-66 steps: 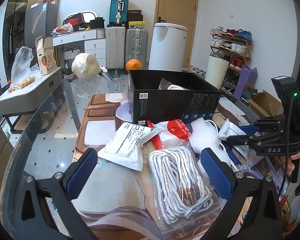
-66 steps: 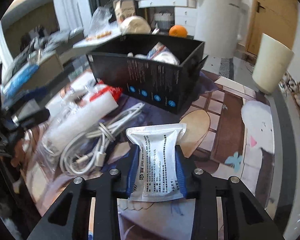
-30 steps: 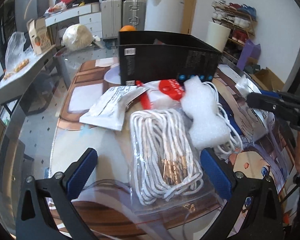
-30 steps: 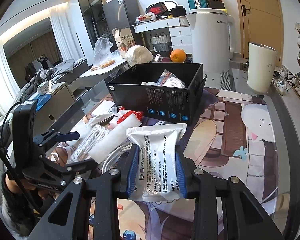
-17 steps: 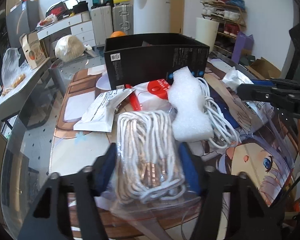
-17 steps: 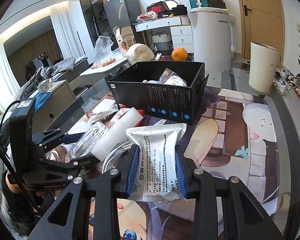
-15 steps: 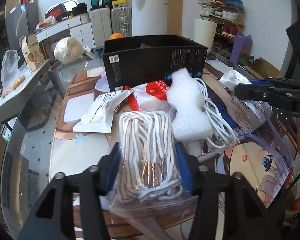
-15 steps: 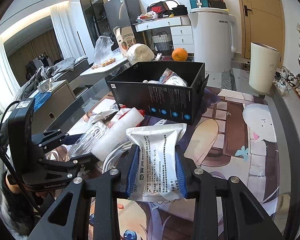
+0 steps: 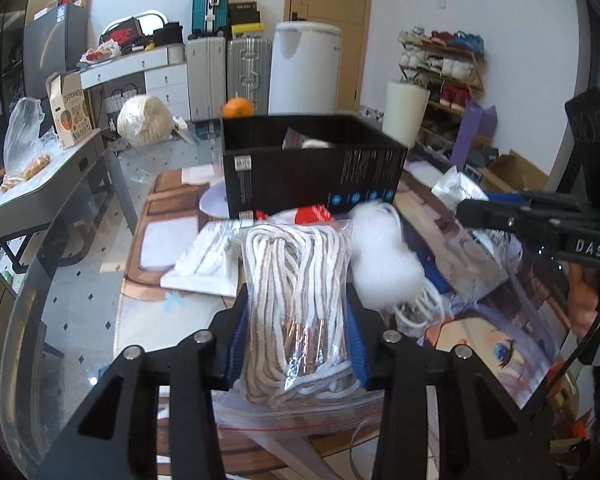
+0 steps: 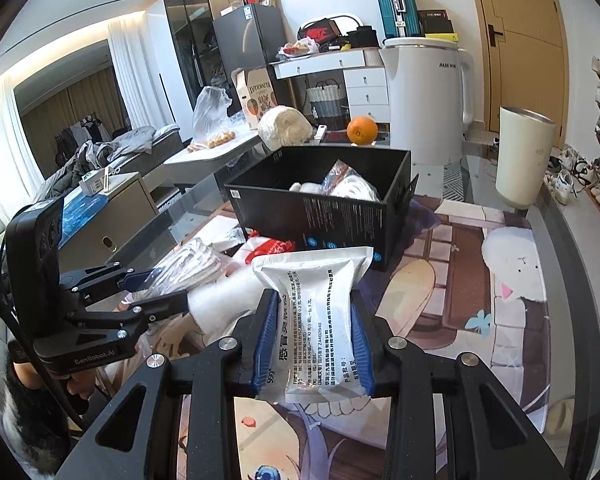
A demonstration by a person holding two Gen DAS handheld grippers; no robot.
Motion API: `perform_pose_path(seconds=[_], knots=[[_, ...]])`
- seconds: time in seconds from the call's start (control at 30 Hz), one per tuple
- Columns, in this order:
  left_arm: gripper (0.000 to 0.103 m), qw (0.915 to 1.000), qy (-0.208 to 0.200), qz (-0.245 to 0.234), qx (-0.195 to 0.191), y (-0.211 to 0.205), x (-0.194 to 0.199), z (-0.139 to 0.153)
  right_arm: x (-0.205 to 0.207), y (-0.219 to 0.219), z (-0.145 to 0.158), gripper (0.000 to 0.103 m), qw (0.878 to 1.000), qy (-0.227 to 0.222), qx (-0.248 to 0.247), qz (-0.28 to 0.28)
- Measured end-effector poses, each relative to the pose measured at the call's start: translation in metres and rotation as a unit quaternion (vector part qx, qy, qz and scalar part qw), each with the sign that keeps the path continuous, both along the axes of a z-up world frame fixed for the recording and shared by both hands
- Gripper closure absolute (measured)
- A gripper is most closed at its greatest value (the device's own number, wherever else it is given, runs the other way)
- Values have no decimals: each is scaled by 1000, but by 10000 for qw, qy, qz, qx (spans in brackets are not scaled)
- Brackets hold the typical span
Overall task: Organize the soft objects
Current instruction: 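Grasp the clear bag of copper-tipped white cords with the left tool while the right tool holds the packet, then lift and carry the packet and cord bag toward the black box with both tools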
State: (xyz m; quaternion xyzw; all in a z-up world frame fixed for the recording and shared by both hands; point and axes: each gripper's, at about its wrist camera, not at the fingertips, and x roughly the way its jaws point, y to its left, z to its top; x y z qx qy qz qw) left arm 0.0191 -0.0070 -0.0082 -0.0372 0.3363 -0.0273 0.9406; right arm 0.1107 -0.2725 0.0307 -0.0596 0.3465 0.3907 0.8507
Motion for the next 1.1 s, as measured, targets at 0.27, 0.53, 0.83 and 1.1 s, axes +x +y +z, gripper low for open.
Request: perform_pose_path(seconds=[0.27, 0.53, 0.83, 1.1], knots=[[63, 9996, -254, 95, -53, 3, 2, 13, -1, 0, 11, 69, 9999, -127, 63, -1], [62, 9987, -504, 117, -21, 5, 8, 27, 0, 1, 19, 69, 9997, -246, 89, -15], [62, 9966, -771, 172, -243, 13, 24, 43, 6, 4, 33, 69, 9990, -379, 222, -87], [62, 9947, -952, 38, -376, 13, 38, 57, 19, 8, 42, 69, 9982, -412, 343, -264]])
